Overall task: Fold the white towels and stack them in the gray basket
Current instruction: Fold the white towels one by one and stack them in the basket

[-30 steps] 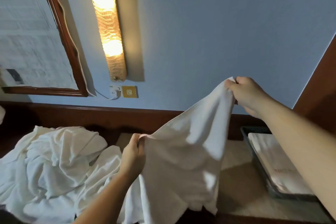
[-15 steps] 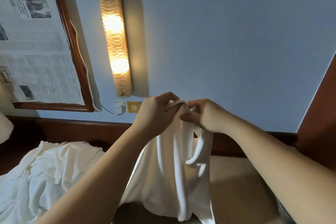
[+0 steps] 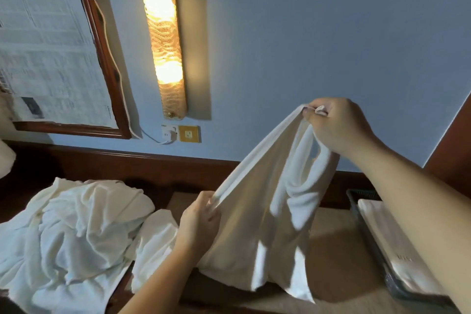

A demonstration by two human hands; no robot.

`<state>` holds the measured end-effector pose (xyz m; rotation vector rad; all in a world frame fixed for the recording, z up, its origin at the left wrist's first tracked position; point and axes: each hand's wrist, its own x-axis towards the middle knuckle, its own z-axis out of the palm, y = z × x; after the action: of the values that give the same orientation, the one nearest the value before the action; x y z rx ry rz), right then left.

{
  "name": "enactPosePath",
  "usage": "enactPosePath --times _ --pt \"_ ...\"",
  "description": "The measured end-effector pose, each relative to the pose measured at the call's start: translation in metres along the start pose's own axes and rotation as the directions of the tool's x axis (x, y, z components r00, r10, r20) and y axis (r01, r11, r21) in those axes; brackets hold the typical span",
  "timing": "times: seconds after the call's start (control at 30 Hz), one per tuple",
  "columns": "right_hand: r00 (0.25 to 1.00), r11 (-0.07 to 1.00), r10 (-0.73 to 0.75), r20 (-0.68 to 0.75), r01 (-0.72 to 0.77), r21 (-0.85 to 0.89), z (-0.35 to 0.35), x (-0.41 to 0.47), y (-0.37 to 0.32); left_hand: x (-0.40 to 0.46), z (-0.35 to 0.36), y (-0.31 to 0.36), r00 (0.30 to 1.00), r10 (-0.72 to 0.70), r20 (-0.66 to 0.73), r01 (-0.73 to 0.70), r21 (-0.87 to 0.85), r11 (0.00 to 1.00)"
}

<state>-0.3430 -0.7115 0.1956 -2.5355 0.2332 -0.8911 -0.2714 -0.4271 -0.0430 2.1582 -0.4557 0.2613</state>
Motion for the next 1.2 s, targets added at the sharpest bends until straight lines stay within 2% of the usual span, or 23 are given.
enactPosePath --times 0.13,0.27,0.33,0.4,0.5,0.57,0.77,0.87,1.03,1.1,1.2 --pt "0.993 0.998 0.069 -0.092 -0.070 -0.009 -0.010 0.003 0.027 -0.017 0.000 -0.029 0.987 0.010 -0.161 -0.003 0.049 0.999" --pt "0.977 0.974 0.202 -0.065 -0.208 -0.094 -0.004 -0.003 0.047 0.000 -0.022 -0.021 0.960 0.041 -0.277 -0.012 0.107 0.994" --pt "0.958 0.943 0.285 0.031 -0.275 -0.186 0.002 -0.008 0.050 0.019 -0.040 0.000 0.954 0.119 -0.275 -0.088 0.120 0.989" --pt "0.949 0.949 0.261 0.177 -0.218 -0.230 0.016 -0.014 0.046 0.040 -0.059 0.034 0.936 0.271 -0.224 -0.245 0.139 0.960" --pt "0.881 0.997 0.078 0.467 -0.080 -0.016 0.028 -0.032 0.008 0.075 -0.081 0.096 0.873 0.482 -0.072 -0.463 0.186 0.867" --pt "0.835 0.991 -0.001 0.551 -0.074 0.114 0.034 -0.040 -0.022 0.092 -0.092 0.132 0.831 0.555 -0.030 -0.540 0.198 0.818" --pt "0.929 0.983 0.005 0.371 -0.072 0.166 0.037 -0.032 -0.050 0.110 -0.107 0.176 0.806 0.589 -0.059 -0.571 0.186 0.799" --pt "0.965 0.985 -0.023 0.259 -0.023 0.174 0.023 -0.025 -0.047 0.111 -0.108 0.158 0.825 0.560 -0.083 -0.538 0.189 0.821" --pt "0.990 0.993 0.010 0.139 -0.026 0.117 -0.003 -0.014 -0.043 0.092 -0.086 0.099 0.848 0.529 -0.030 -0.520 0.145 0.842" --pt "0.997 0.992 0.025 0.071 -0.033 0.119 -0.013 -0.010 -0.041 0.079 -0.071 0.074 0.888 0.458 -0.040 -0.454 0.088 0.887" --pt "0.999 0.991 0.043 -0.033 -0.039 0.131 -0.028 -0.004 -0.033 0.064 -0.052 0.045 0.964 0.263 -0.039 -0.263 0.016 0.965"
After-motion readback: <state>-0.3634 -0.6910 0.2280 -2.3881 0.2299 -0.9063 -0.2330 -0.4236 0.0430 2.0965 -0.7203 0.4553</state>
